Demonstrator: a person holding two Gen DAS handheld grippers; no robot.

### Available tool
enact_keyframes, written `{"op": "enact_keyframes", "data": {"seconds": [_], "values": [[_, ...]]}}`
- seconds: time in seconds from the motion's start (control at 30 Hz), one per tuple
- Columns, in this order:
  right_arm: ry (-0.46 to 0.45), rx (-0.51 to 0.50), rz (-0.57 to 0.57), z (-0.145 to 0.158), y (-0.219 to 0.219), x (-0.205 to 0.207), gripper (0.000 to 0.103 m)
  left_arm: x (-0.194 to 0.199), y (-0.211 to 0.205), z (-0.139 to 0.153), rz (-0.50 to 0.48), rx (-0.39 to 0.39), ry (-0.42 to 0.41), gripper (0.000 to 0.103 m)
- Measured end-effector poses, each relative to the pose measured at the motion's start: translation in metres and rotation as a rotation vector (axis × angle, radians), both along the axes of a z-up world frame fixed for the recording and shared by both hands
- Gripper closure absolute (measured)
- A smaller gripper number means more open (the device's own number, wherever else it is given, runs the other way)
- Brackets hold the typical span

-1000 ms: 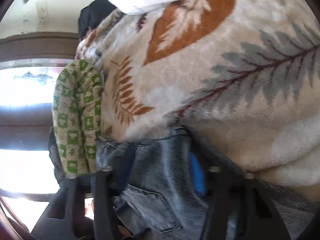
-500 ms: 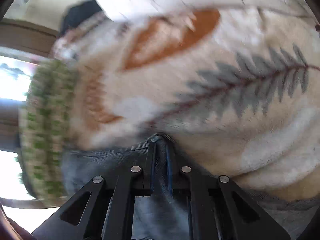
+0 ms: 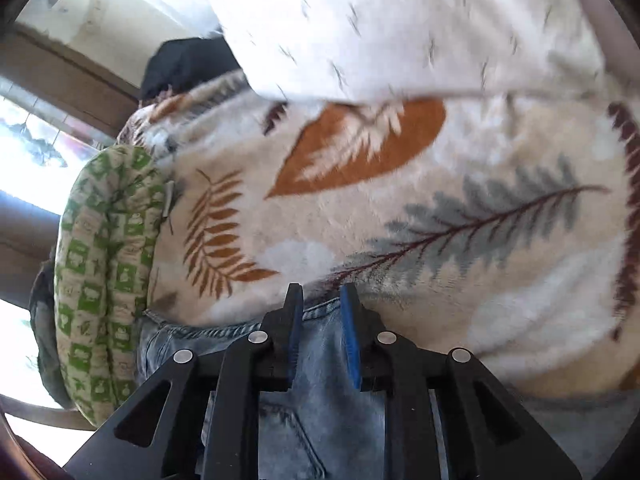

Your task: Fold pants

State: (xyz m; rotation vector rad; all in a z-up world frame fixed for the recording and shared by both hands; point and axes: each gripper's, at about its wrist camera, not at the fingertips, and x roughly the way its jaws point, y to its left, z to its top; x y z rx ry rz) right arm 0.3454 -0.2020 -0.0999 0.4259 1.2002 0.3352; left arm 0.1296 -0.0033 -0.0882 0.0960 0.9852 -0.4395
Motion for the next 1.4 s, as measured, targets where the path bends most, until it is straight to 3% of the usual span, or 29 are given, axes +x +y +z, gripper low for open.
{"op": "enact_keyframes", "data": {"seconds": [0.07, 0.13, 0.3, 0.37, 0.47, 0.53, 0.6, 0.63, 0.7, 0.87, 1.0, 1.07, 1.13, 1.2, 1.3, 1.4], "values": [[-0.021, 0.006, 0.023, 0.010, 0.002, -0.011, 0.083, 0.000, 0.000, 0.000, 0.003, 0.000, 0.003, 0.030], [0.014, 0.027, 0.045, 0.007, 0.008, -0.020, 0.083, -0.001, 0.000, 0.000, 0.005, 0.001, 0.004, 0.030], [0.103, 0.022, 0.014, -0.033, 0.020, -0.016, 0.084, -0.002, -0.001, -0.001, 0.003, 0.011, -0.004, 0.030], [0.141, 0.035, -0.031, -0.057, 0.013, -0.010, 0.092, -0.002, -0.002, -0.002, -0.002, 0.018, -0.011, 0.030], [0.122, 0.116, -0.072, -0.064, -0.005, -0.006, 0.100, -0.003, 0.000, -0.002, -0.008, 0.017, -0.015, 0.030], [0.123, 0.156, -0.116, -0.065, -0.017, -0.008, 0.100, -0.004, 0.001, -0.002, -0.003, 0.012, -0.011, 0.029], [0.073, 0.125, -0.168, -0.054, -0.029, -0.016, 0.084, -0.005, 0.002, -0.001, 0.000, 0.012, -0.010, 0.029], [0.056, 0.100, -0.197, -0.049, -0.036, -0.020, 0.084, -0.005, 0.002, -0.001, 0.002, 0.012, -0.010, 0.029], [0.046, 0.156, -0.215, -0.042, -0.050, -0.031, 0.084, -0.004, 0.002, -0.001, 0.005, 0.012, -0.010, 0.029], [-0.022, 0.179, -0.197, -0.021, -0.054, -0.056, 0.084, -0.004, 0.001, -0.002, 0.013, 0.019, -0.014, 0.028], [0.017, 0.161, -0.167, -0.038, -0.039, -0.057, 0.085, -0.004, 0.000, -0.002, 0.014, 0.022, -0.017, 0.028], [0.046, 0.089, -0.221, -0.059, -0.042, -0.053, 0.097, -0.005, 0.000, -0.002, 0.013, 0.023, -0.020, 0.028], [0.022, 0.143, -0.246, -0.069, -0.056, -0.053, 0.103, -0.005, 0.000, -0.003, 0.011, 0.024, -0.022, 0.027], [0.032, 0.182, -0.263, -0.075, -0.065, -0.053, 0.103, -0.005, -0.001, -0.003, 0.012, 0.023, -0.021, 0.027], [-0.002, 0.132, -0.276, -0.069, -0.079, -0.059, 0.103, -0.004, -0.001, -0.002, 0.015, 0.020, -0.019, 0.027], [0.019, 0.168, -0.395, -0.077, -0.118, -0.068, 0.103, -0.005, -0.001, -0.002, 0.017, 0.025, -0.024, 0.027]]}}
